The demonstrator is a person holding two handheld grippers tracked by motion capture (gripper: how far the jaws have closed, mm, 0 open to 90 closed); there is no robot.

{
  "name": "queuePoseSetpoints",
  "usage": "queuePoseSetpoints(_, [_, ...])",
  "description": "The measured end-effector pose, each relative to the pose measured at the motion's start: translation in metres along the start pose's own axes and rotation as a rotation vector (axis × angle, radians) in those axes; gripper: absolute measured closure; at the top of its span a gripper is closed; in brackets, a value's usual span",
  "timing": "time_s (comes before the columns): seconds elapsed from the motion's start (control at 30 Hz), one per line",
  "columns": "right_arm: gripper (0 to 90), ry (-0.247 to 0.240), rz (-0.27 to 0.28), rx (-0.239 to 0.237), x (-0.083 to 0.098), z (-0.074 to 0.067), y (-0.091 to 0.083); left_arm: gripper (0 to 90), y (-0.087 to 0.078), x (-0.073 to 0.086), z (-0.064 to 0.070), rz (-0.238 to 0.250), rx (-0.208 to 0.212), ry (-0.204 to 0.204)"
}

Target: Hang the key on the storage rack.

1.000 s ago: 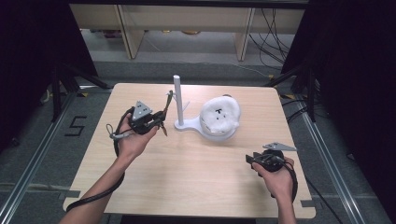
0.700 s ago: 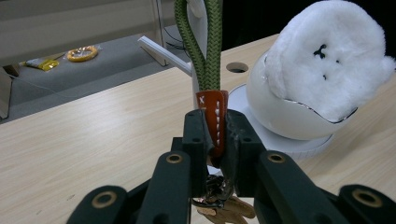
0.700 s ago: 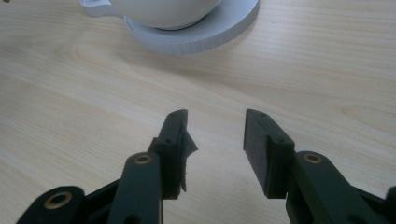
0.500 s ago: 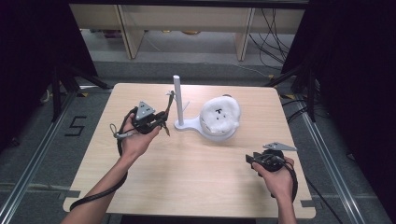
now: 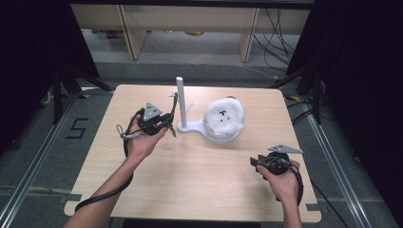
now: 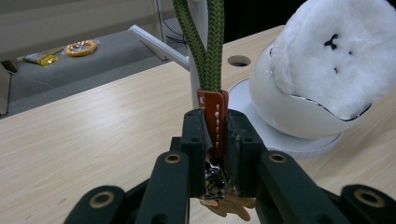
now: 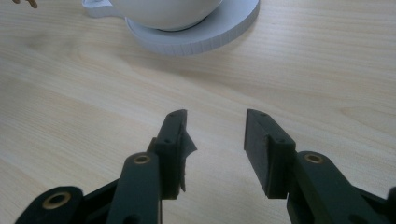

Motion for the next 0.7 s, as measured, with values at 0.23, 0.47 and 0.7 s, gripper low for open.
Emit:
queuePoseSetpoints(0.23, [59.6, -0.037, 0.012, 0.012, -0.001, 0.003, 0.0, 76.1, 0.006, 0.003, 0.002, -0.019, 0.007, -0.002])
queuePoseSetpoints(0.47, [59.4, -0.031, 0.029, -0.002, -0.001, 0.003, 0.002, 73.9, 0.007, 0.004, 0.004, -0.018, 0.012, 0.004])
queuePoseSetpoints(0.7, [58.8, 0.005, 0.002, 0.001, 0.0, 0.002, -0.001, 67.9, -0.003, 0.006, 0.003, -0.032, 0.023, 0.011])
Point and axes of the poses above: each handheld gripper's, and its own axes: y roughly forward along the jaws, x roughly out of its underside, z roughly to its right, the point moved 5 cm from there along y, roughly forward along the jaws, and after that the axes turned 8 degrees about x, right-handed, at the moved point
